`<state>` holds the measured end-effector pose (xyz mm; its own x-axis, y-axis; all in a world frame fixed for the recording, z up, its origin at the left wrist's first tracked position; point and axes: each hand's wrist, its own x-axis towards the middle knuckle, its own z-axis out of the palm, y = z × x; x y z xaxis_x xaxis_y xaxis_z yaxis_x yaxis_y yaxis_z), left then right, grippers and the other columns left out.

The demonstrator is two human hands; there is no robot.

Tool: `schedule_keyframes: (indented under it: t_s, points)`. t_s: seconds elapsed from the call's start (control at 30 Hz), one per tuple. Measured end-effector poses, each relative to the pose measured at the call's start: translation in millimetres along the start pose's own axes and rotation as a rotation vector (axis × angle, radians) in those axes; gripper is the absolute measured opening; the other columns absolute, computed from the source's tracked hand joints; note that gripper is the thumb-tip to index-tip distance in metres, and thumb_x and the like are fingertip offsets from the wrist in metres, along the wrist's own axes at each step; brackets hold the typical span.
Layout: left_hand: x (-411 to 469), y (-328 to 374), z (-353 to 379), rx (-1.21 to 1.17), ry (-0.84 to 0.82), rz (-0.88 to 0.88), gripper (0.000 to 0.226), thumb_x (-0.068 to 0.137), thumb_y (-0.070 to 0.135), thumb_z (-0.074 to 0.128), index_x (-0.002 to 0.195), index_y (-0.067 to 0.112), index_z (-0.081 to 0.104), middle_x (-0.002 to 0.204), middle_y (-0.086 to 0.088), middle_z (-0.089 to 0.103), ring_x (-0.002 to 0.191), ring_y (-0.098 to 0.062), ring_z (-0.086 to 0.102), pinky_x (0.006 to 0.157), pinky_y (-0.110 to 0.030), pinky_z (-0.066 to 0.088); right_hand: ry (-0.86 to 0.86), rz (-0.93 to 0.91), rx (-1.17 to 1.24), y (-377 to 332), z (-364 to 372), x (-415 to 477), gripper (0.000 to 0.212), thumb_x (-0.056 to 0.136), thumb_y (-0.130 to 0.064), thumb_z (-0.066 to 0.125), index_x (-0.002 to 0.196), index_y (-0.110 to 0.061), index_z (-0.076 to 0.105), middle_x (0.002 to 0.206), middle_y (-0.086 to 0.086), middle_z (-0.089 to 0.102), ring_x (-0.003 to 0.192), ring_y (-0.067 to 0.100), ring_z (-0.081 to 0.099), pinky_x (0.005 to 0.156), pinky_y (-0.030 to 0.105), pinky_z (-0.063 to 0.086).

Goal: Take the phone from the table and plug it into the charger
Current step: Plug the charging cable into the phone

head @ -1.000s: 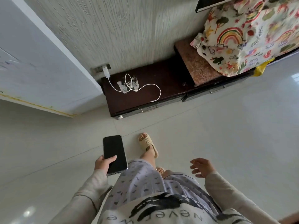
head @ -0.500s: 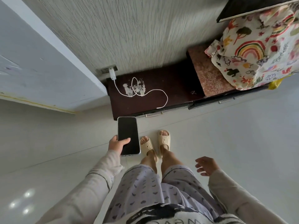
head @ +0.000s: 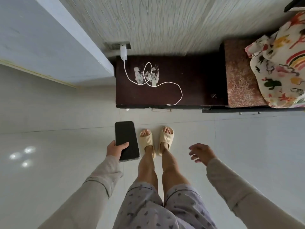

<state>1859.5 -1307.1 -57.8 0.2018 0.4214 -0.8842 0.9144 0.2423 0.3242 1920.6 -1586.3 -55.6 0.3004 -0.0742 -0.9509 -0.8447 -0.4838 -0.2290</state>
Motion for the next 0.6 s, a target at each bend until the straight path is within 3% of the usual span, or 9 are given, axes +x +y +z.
schedule_keyframes:
  t_s: [0.13,0.27,0.37,0.47,0.6]
  points:
    - [42.2,2.4,33.4,-0.091,-0.017,-0.034,0.012,0.080,0.000,0.062,0.088,0.006,0.055,0.098,-0.013,0.058,0.077,-0.026,0.057,0.059,-0.024,0.044,-0.034,-0.051,-0.129,-18.2,3.3,73.4,0.022,0.088,0.005,0.037,0.083,-0.005,0.055,0.063,0.005,0.052,0.052,0.017,0.046,0.049,0.024,0.034]
    - [91.6,3.3,71.0,-0.188,-0.046,-0.060,0.014,0.080,0.001,0.062,0.092,0.007,0.056,0.095,-0.015,0.061,0.090,-0.031,0.058,0.068,-0.031,0.050,-0.022,-0.133,-0.219,-39.9,14.2,157.9,0.023,0.087,0.006,0.036,0.090,-0.001,0.058,0.068,0.010,0.055,0.054,0.017,0.047,0.051,0.023,0.036]
    - [127.0,6.4,97.2,-0.247,-0.068,-0.069,0.015,0.080,0.002,0.062,0.093,0.007,0.058,0.086,-0.010,0.062,0.089,-0.031,0.058,0.067,-0.032,0.052,0.060,-0.243,-0.348,-56.3,28.5,216.7,0.029,0.087,0.003,0.039,0.097,0.007,0.065,0.088,0.021,0.063,0.064,0.022,0.056,0.061,0.021,0.047]
    - [158.7,10.9,116.8,-0.280,-0.097,-0.074,0.021,0.081,0.005,0.061,0.101,0.007,0.057,0.096,-0.013,0.063,0.090,-0.030,0.061,0.076,-0.038,0.054,0.249,-0.353,-0.453,-74.3,42.9,264.8,0.028,0.085,-0.003,0.045,0.098,0.003,0.069,0.104,0.025,0.069,0.096,0.036,0.062,0.084,0.033,0.048]
    - [187.0,13.0,127.6,-0.357,-0.112,-0.098,0.018,0.082,0.007,0.060,0.099,0.009,0.058,0.091,-0.010,0.065,0.087,-0.026,0.063,0.071,-0.034,0.055,0.367,-0.421,-0.541,-85.0,57.1,305.5,0.029,0.081,-0.005,0.048,0.104,-0.006,0.066,0.108,0.017,0.069,0.101,0.034,0.060,0.078,0.031,0.046]
